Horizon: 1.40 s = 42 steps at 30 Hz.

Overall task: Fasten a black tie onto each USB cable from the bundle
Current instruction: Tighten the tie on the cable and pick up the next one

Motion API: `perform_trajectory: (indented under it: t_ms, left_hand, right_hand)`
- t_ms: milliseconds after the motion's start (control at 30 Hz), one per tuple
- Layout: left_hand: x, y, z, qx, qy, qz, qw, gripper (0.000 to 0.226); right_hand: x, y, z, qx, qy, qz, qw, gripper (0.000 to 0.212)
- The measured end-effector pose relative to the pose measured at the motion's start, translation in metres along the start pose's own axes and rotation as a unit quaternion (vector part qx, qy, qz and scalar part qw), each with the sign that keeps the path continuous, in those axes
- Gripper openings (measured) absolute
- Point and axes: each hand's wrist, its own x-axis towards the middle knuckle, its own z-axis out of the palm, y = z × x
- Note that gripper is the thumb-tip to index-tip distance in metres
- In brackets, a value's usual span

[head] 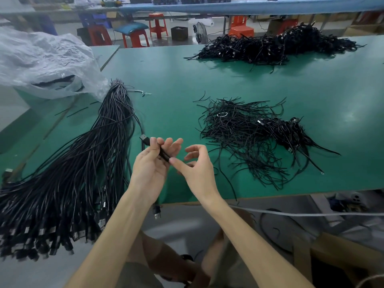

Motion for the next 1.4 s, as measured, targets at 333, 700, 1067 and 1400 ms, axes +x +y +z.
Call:
perform_trajectory:
  t_ms: [333,700,1067,1400]
  left_hand:
    - [-0.006,0.005,0.007,0.152,-0.134,-0.004,0.979,0.036]
    - [-0.002,0.013,-0.002,0.488,-0.109,0.108,0.859,0.028]
    - [-0.002,0.009,-0.015,0.401,-0.044,0.105,0.909,0.019]
    - [0.012,0.011,-0.028,0.432,-0.020,0.062,0.900,0.041]
  right_hand:
    - [0.020,-0.014,-0.012,0.025,-0.183,-0.030,0.982,0.038]
    - [0.016,-0.002,-0.023,-0.145,-0.127,-0.115,0.974,0.033]
    - [0.019,-0.008,-0.030,-0.157,-0.186,-0.064,0.968,0.032]
    - [0.022,-0.002,-0.034,-0.358,-0.160,-0.181,0.902,0.022]
